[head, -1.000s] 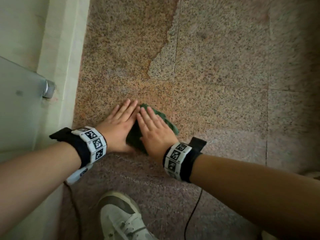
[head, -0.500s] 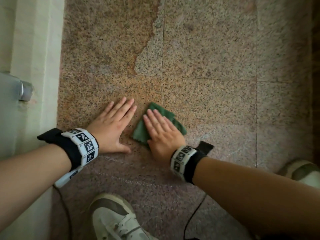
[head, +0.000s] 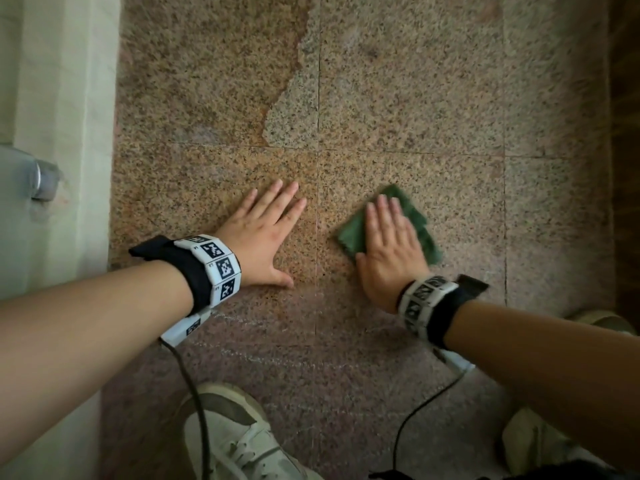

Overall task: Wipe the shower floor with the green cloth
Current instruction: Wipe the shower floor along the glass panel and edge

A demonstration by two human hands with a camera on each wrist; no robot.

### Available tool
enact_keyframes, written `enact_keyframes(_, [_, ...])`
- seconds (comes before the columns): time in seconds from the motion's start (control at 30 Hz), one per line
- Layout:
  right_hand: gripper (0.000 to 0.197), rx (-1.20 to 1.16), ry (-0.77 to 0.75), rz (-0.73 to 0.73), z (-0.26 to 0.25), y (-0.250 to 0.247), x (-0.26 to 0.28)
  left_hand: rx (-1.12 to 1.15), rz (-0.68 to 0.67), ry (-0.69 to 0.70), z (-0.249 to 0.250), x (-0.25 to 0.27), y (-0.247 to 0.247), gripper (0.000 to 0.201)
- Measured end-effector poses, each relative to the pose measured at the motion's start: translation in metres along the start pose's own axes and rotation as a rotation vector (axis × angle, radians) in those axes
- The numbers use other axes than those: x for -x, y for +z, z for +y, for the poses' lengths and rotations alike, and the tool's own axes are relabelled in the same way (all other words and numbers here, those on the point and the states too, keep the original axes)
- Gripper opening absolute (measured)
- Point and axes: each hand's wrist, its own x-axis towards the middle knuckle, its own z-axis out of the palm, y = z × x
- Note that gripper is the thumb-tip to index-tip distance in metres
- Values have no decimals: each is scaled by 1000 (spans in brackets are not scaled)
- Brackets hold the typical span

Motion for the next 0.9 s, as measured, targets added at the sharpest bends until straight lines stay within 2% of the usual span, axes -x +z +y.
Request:
enact_keyframes(0.13, [79, 20, -268, 1, -68, 6, -19, 19, 27, -23, 0, 0, 1, 137])
enact_keyframes(0.2, [79, 58, -297, 15, -69, 12, -20, 33, 39, -33, 0, 0, 2, 137])
enact_keyframes(0.27, [78, 66, -296, 26, -50, 13, -16, 35, 13, -44, 1, 0, 0, 139])
enact_keyframes(0.33, [76, 7, -180, 50, -18, 11, -7, 26, -11, -38, 4, -1, -3, 137])
enact_keyframes(0.47, [73, -146, 269, 29, 55, 2, 18, 17, 24, 31, 28, -19, -16, 123])
enact_keyframes(0.53, [73, -174, 371, 35, 69, -2, 19, 50, 79, 31, 45, -35, -24, 116])
enact_keyframes(0.63, [74, -238, 450, 74, 53, -1, 10, 98, 81, 8, 64, -53, -34, 119])
enact_keyframes(0.7, [76, -259, 460, 78, 31, -1, 5, 73, 49, -10, 66, -58, -37, 124])
enact_keyframes(0.8, [78, -233, 292, 91, 9, 4, -7, 48, 40, -43, 65, -65, -40, 127])
enact_keyframes(0.9, [77, -223, 198, 77, 7, 1, -1, 47, -24, -81, 75, -63, -51, 130])
